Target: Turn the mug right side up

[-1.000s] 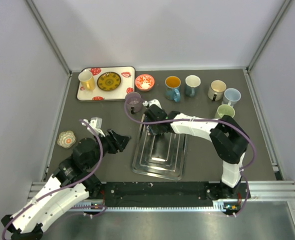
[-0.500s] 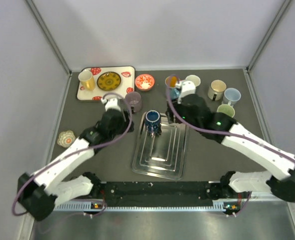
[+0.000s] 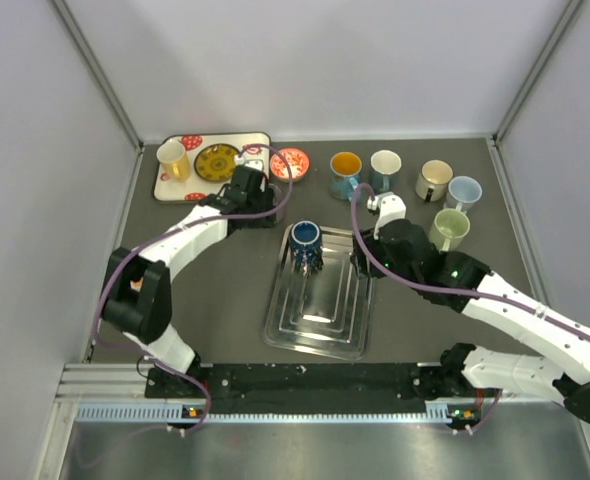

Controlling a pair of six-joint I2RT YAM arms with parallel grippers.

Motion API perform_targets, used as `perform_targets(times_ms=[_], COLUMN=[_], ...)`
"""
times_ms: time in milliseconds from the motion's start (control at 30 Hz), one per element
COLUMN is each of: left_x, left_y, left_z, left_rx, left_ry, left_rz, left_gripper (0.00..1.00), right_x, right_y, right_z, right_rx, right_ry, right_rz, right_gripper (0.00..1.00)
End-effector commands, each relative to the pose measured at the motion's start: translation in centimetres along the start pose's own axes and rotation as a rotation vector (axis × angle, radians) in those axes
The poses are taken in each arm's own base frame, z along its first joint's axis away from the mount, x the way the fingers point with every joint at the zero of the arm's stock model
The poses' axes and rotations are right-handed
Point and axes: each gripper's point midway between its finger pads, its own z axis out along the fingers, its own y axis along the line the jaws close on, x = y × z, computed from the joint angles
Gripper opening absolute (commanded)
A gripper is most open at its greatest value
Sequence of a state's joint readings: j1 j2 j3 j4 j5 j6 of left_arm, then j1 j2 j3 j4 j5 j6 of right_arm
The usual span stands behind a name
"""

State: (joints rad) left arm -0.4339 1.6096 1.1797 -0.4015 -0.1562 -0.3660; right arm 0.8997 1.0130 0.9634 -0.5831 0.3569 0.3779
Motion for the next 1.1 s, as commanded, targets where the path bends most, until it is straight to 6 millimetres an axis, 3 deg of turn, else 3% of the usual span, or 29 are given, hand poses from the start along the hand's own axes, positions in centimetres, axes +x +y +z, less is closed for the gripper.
perform_targets(times_ms=[0,300,600,833,1033,1067], left_x=[-1.8,-2.3,-3.2,-2.2,-2.0,-2.1], left_y=[-0.1,0.3,0.1,0.7,0.8,0.9], left_z=[0.9,3.7,5.3,6.1,6.0,5.8], left_rx=[0.015,-0.008,0.007,-0.021,-0.024,-0.027], left_ry=[-0.008,0.016,0.035,0.081,0.088,0.087], left_rz=[0.034,0.031,0.036,0.062,0.076,0.074], left_gripper=[0.67,0.70,0.47,0.35,0.00,0.00], right_x=[-1.3,-1.1,-0.8,-0.8,-0.9,-0.9], right_y=[0.7,0.4,0.3,0.2,0.2,0.2], right_z=[-0.9,-0.7,-0.5,-0.1,-0.2,-0.2], right_rx=[-0.044,-0.035,-0.027,-0.013,-0.016,-0.016], right_ry=[-0.063,-0.069,-0.062,-0.062,-0.065,-0.067], right_rz=[0.035,0.026,0.026,0.018,0.021,0.021], right_gripper=[0.64,0.64,0.64,0.64,0.64,0.64])
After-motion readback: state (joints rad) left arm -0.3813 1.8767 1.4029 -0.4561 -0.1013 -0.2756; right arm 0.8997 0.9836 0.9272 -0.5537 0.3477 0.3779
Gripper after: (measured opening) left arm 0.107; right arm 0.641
